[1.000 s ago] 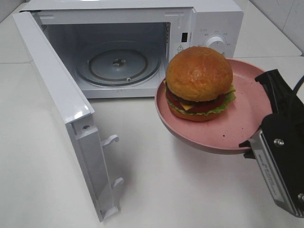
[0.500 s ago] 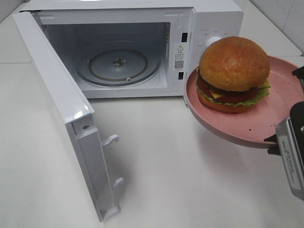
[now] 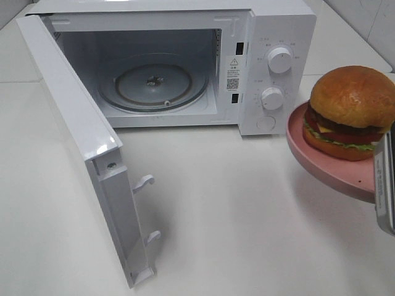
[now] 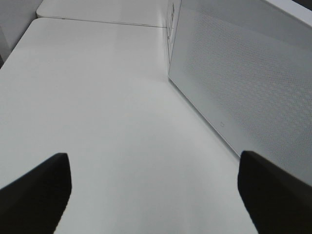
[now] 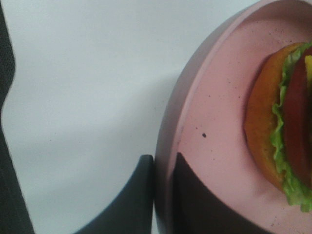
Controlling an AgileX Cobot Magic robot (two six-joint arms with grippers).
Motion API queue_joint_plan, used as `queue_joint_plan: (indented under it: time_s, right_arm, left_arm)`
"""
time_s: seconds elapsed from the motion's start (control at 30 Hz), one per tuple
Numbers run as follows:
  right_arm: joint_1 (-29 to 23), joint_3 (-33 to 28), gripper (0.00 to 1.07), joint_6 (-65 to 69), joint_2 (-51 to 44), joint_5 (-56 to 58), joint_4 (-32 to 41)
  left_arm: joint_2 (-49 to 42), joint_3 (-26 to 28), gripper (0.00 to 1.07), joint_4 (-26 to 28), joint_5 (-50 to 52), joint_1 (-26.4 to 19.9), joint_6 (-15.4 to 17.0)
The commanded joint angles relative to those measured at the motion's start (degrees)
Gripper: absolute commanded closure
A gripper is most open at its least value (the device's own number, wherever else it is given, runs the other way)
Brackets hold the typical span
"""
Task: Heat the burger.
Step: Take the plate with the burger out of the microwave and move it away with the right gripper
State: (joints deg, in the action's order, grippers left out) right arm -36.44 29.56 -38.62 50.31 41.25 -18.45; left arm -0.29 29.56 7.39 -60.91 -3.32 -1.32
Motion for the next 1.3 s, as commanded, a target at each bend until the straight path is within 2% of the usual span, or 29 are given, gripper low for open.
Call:
queue_joint_plan:
  time_s: [0.03,0.17,0.47,0.77,0.9,1.17,1.3]
  right_arm:
    - [0.34,0.46,1.07,5.39,-0.69,-1.72,-4.41]
    - [0.34,0.46,1.07,14.38,-0.69,-0.23,-7.39]
    - [0.34,0.46,1.07,22.69,-0.69,3.21,-8.37]
    - [0.34,0.46,1.07,43.83,-0.11,6.42,-17.82]
    - [0.34,0.46,1.07,51.62,1.83,8.48,-21.66]
    - [0.34,0.46,1.07,57.47,5.73,8.71,-23.26]
    - [0.34,0.46,1.07,65.89,9.45,8.71,-26.53]
  left_arm:
    - [-0.34,-0.06,0.22,0.29,-0.34,0.0,-0.06]
    - [-0.34,-0.06,0.22,0.29,-0.34,0.0,-0.06]
    - [-0.34,-0.06,0.22,0.29,-0.34,0.0,-0.06]
    - [-0.34,-0.06,0.22,0.29,-0.34,0.0,-0.06]
    - [-0.34,-0.06,0.22,0.29,-0.34,0.0,-0.06]
    - [-0.34,-0.06,0.22,0.29,-0.34,0.0,-0.06]
    - [-0.34,-0.06,0.22,0.29,-0.34,0.0,-0.06]
